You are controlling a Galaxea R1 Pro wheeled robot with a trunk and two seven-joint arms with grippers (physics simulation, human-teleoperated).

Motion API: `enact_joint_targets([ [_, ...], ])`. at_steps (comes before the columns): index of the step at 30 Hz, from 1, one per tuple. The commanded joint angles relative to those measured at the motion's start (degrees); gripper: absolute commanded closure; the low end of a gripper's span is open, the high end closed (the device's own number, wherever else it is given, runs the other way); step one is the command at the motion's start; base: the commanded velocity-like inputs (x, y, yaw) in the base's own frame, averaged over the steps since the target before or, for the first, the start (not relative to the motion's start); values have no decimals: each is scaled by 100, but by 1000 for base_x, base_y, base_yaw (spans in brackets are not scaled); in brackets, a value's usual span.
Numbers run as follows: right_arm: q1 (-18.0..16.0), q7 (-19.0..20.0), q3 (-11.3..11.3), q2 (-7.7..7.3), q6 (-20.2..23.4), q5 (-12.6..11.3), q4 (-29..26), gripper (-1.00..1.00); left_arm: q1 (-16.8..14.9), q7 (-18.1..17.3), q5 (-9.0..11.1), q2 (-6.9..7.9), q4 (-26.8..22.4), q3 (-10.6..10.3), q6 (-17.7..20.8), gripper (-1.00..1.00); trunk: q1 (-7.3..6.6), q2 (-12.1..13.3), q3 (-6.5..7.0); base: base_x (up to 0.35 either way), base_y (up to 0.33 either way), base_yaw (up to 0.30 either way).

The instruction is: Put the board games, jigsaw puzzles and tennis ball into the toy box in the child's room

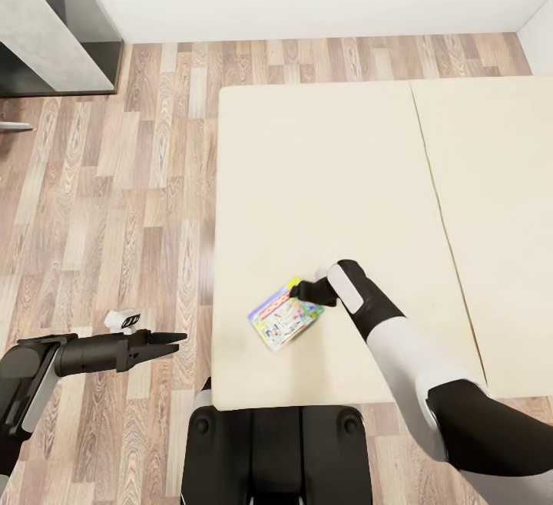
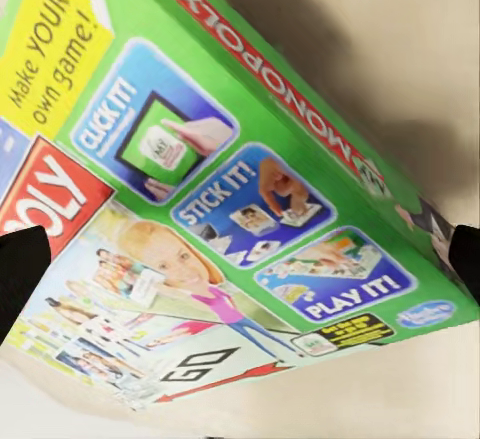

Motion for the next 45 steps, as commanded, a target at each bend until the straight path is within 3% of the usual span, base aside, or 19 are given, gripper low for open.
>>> enact_joint_targets([
  [1, -3, -47, 27, 13, -82, -62, 47, -100, -1, -21, -1, 2, -2, -1, 61, -100, 3, -9, -6, 0, 0, 0],
  [17, -4, 355, 45, 65, -306, -64, 329, -100, -1, -22, -1, 14, -2, 8, 61, -100, 3, -9, -6, 0, 0, 0],
  [24, -3, 476, 39, 196, -311, -59, 486, -100, -1, -22, -1, 9, -2, 4, 61, -100, 3, -9, -6, 0, 0, 0],
  [33, 4, 1072, 37, 171, -311, -43, 500, -100, -1, -22, -1, 25, -2, 8, 61, -100, 3, -9, -6, 0, 0, 0],
  [45, 87, 1415, 43, 135, -307, -27, 494, -100, -1, -22, 4, 28, -2, 8, 61, -100, 3, -9, -6, 0, 0, 0],
])
